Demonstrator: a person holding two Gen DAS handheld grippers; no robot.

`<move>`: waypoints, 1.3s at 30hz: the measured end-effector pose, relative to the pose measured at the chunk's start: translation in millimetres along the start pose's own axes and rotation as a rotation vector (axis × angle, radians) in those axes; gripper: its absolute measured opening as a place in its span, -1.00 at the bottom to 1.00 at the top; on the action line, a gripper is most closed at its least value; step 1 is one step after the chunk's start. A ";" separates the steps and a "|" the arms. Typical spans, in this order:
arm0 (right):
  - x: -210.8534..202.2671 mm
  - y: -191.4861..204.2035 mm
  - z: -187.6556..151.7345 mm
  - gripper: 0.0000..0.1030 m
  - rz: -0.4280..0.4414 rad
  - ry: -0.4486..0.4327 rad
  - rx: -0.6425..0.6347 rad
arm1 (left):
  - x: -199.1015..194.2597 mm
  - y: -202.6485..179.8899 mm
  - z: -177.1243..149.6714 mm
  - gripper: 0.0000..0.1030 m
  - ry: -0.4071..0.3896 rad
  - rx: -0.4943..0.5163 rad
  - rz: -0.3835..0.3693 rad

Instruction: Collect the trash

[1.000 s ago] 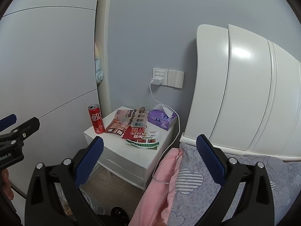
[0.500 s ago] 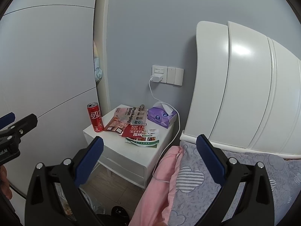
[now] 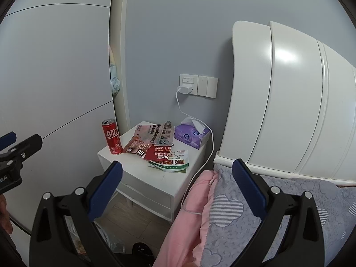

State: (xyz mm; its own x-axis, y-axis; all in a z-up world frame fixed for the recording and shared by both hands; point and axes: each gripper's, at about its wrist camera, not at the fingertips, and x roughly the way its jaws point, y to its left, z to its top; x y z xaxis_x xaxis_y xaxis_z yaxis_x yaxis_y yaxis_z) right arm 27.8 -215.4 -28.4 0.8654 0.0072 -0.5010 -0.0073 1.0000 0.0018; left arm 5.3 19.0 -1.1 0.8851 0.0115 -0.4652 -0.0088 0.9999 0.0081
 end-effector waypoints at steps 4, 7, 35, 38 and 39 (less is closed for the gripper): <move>10.1 -0.4 0.1 0.87 -0.006 0.012 0.005 | 9.4 -1.1 2.3 0.89 0.006 0.009 0.002; 14.2 -1.6 -0.1 0.87 -0.008 0.016 0.009 | 16.4 -1.8 2.5 0.89 0.015 0.007 -0.001; 36.2 -8.6 1.3 0.87 0.137 -0.049 -0.011 | 60.7 -13.5 -9.5 0.89 0.100 0.059 -0.035; 41.2 -4.3 2.8 0.87 0.150 -0.055 -0.048 | 69.2 -10.5 -13.7 0.89 0.115 0.060 -0.047; 44.1 -3.5 3.2 0.87 0.158 -0.047 -0.056 | 73.2 -8.5 -15.8 0.89 0.120 0.063 -0.063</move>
State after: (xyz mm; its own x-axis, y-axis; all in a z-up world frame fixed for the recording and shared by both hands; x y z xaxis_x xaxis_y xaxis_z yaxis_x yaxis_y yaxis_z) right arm 67.6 -218.5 -47.7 0.8737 0.1660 -0.4572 -0.1722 0.9847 0.0285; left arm 62.8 11.4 -49.2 0.8213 -0.0468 -0.5686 0.0773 0.9966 0.0297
